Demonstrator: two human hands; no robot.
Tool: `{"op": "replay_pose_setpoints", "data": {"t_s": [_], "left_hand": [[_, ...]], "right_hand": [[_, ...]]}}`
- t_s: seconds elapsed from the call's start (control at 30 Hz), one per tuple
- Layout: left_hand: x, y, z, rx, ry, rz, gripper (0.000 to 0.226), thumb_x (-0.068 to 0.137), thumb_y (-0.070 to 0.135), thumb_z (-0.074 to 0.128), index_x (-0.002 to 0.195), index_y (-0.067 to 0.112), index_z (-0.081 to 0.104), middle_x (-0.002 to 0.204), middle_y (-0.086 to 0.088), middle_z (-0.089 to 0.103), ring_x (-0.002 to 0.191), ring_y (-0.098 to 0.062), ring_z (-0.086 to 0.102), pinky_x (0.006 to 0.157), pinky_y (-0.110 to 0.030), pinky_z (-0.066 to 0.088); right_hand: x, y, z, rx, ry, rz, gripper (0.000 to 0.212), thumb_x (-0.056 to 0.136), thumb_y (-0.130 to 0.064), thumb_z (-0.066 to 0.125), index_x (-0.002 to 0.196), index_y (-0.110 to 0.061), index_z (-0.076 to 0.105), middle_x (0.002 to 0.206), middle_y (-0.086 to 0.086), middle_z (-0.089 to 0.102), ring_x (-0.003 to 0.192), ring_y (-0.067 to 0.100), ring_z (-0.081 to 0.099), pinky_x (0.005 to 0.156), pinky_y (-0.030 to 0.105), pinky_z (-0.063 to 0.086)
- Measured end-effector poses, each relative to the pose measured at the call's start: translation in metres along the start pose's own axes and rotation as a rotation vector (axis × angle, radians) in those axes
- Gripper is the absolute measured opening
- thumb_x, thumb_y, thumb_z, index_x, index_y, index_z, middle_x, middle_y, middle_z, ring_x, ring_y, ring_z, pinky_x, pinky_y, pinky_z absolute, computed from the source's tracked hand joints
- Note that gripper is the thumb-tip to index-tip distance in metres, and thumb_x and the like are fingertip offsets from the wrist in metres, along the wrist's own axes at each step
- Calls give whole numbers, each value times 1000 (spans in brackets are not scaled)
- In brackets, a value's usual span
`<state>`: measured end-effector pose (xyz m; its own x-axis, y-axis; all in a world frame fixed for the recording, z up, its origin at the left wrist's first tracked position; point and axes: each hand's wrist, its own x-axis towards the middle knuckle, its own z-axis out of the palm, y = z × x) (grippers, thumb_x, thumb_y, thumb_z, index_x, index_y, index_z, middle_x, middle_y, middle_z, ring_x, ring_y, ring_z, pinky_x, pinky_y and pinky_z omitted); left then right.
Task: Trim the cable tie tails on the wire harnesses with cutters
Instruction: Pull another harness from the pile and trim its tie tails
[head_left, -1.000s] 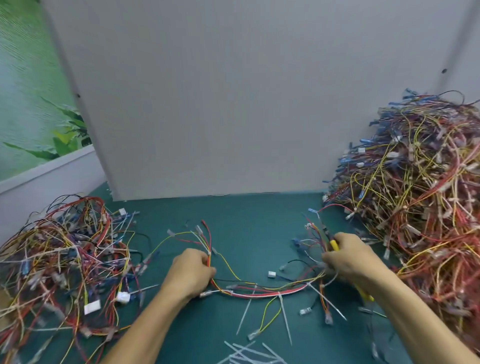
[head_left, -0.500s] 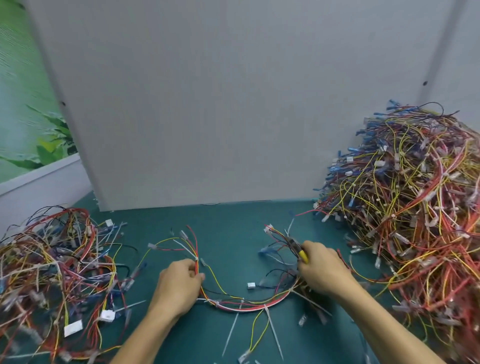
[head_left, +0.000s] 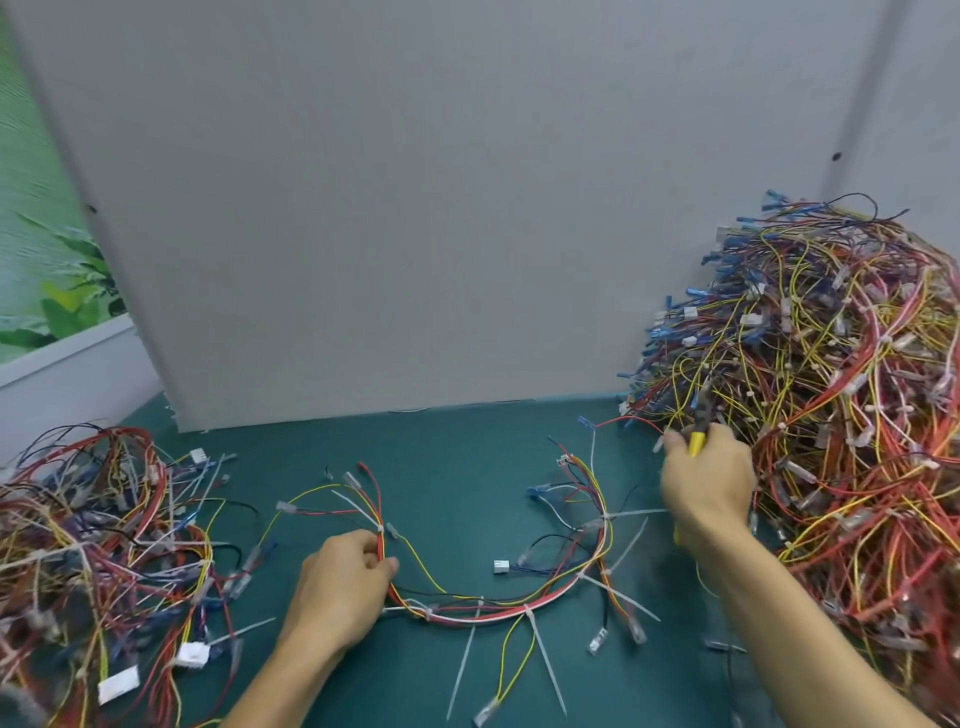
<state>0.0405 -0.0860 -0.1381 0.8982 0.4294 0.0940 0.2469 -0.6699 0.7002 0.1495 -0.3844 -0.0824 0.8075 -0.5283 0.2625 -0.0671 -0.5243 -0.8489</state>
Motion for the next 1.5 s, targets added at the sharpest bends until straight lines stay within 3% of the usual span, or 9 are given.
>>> {"op": "replay_pose_setpoints", "data": {"t_s": [0.27,0.7,0.87,1.03,1.17,1.23,1.3,1.43,1.5], "left_hand": [[0,0,-1,-12,-5,-21,13,83,22,66,75,12,63,57,-1,59,65,-29,63,60,-37,54],[-1,2,-2,17,-11,-45,16,83,23,64,72,13,61,58,-1,62,62,-28,61,63,-36,54],[-2,4,-4,-7,-5,-31,14,83,21,65,72,12,62,55,2,56,67,-30,62,64,-41,57],[-7,12,-6,103,14,1,22,86,23,61,68,13,54,63,-2,59,72,-29,62,66,-38,53],[-13,21,-13,285,42,162,25,89,24,60,68,15,49,70,1,56,77,-29,57,66,-35,46],[-15,26,-18,125,67,416,10,87,11,65,78,15,63,73,3,58,75,-24,56,70,-31,44],[-16,34,-21,-46,117,542,18,83,0,68,94,13,73,80,3,67,74,-12,60,71,-17,44],[-10,28,-20,16,62,301,7,87,12,66,84,15,71,64,4,63,64,-13,56,67,-24,43],[-7,20,-18,202,-4,215,10,89,20,61,84,15,68,71,2,65,77,-23,60,70,-32,44]], "right_hand": [[29,-7,8,90,-48,150,29,89,-23,66,113,-7,63,106,19,64,106,38,55,87,42,49],[-6,9,-9,-153,-92,-149,18,89,-23,65,96,-11,54,93,15,66,93,41,55,70,37,32],[-26,5,-5,-280,-324,-221,29,89,-35,65,99,-11,54,102,12,60,95,37,55,74,38,38],[-43,-14,-19,-354,-54,-486,29,89,-33,65,91,-11,46,98,6,39,69,34,45,61,35,32],[-57,-19,-9,-630,-359,-437,30,92,-45,55,101,-18,45,107,10,58,101,35,59,69,37,35],[-65,-13,0,-702,-511,-353,30,93,-43,53,108,-18,46,115,10,59,108,34,57,72,36,35],[-70,-8,3,-712,-556,-305,29,91,-38,54,111,-19,46,117,10,61,109,33,58,72,35,35],[-62,-3,0,-594,-627,-193,17,81,-28,58,95,-24,52,104,9,63,99,32,58,77,36,44],[-58,-1,-2,-526,-667,-133,10,76,-24,60,83,-21,53,94,7,64,91,30,58,79,36,49]]}}
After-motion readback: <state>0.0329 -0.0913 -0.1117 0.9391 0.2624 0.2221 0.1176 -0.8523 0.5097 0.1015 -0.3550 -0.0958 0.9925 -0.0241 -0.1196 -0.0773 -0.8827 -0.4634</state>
